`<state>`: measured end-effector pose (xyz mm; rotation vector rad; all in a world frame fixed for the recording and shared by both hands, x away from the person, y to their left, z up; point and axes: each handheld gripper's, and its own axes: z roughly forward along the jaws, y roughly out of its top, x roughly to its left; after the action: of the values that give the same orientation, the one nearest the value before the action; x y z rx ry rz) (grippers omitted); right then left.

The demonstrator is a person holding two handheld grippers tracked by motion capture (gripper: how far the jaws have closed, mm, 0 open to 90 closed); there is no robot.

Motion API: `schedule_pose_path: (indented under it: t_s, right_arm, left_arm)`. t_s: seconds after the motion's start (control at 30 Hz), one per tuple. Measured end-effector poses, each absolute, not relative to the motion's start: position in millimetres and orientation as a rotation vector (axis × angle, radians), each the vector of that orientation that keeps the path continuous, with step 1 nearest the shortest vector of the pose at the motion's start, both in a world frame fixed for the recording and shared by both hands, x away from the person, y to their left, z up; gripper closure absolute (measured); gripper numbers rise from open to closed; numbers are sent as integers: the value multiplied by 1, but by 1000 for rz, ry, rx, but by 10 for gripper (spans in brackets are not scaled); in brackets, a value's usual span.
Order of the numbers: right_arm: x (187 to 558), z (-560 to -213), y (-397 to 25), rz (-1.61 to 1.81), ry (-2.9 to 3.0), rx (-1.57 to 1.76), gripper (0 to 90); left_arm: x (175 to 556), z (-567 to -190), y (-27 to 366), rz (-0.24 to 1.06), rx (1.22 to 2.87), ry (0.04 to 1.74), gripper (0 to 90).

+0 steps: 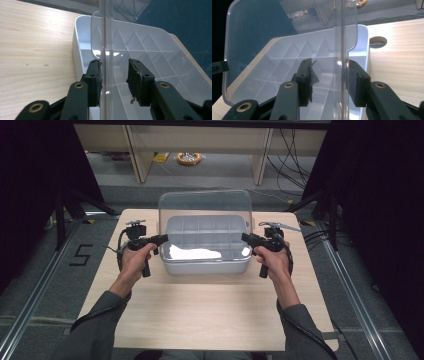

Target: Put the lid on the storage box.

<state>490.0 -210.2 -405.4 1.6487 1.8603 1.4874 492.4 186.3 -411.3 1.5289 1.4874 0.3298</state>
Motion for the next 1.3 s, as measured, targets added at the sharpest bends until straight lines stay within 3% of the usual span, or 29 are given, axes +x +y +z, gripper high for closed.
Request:
schedule_pose_path:
  t_s: [1.3]
  right_arm:
    - [512,-438,-208,1473,1818,1801,572]
  left_arm:
    - [513,-441,182,234,1537,1594,560]
